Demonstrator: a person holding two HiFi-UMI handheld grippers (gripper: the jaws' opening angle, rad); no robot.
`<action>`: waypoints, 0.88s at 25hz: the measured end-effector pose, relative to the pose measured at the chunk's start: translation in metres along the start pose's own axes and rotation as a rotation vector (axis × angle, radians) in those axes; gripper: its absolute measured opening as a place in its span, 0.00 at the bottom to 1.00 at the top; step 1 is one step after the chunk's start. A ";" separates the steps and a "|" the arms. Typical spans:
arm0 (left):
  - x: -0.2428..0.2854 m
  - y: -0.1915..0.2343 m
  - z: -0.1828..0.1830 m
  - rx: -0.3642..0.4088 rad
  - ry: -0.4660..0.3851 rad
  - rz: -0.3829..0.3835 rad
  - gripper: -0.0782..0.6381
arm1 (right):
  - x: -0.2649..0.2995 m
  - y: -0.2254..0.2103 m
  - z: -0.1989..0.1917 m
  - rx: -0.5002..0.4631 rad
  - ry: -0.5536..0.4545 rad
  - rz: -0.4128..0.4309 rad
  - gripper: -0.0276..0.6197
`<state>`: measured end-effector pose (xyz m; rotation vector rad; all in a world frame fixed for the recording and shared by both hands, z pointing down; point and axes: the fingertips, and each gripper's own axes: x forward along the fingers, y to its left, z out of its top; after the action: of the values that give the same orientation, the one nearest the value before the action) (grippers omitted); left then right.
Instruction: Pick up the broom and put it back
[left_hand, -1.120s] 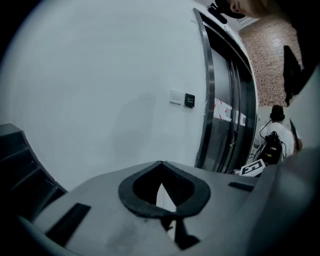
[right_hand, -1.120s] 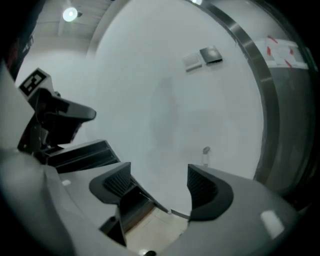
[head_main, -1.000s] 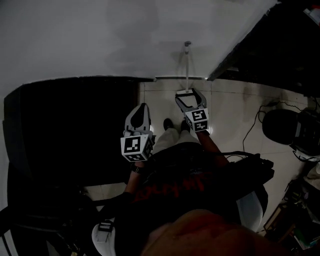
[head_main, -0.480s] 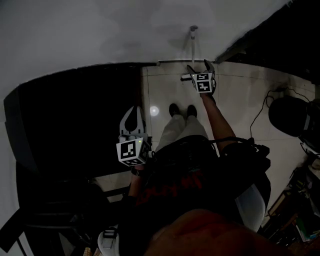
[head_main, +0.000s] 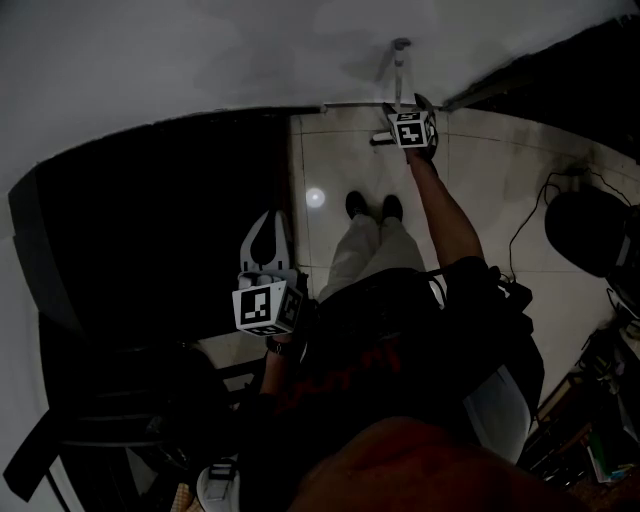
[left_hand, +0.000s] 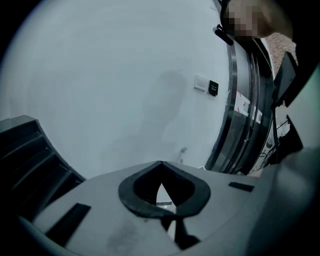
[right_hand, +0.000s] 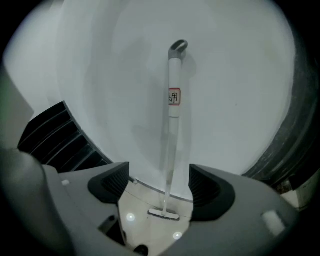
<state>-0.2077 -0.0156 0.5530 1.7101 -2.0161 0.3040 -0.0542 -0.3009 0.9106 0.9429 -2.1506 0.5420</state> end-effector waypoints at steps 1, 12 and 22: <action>0.000 0.001 -0.003 0.000 0.007 0.003 0.12 | 0.005 -0.003 0.001 -0.005 0.005 -0.006 0.61; -0.004 0.020 -0.030 -0.034 0.079 0.044 0.12 | 0.069 -0.034 0.023 -0.002 0.037 -0.080 0.55; -0.007 0.045 -0.020 -0.136 0.003 0.051 0.12 | 0.037 -0.023 0.016 -0.034 0.014 -0.154 0.18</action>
<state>-0.2469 0.0082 0.5730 1.5771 -2.0321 0.1815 -0.0618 -0.3431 0.9299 1.0721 -2.0474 0.4340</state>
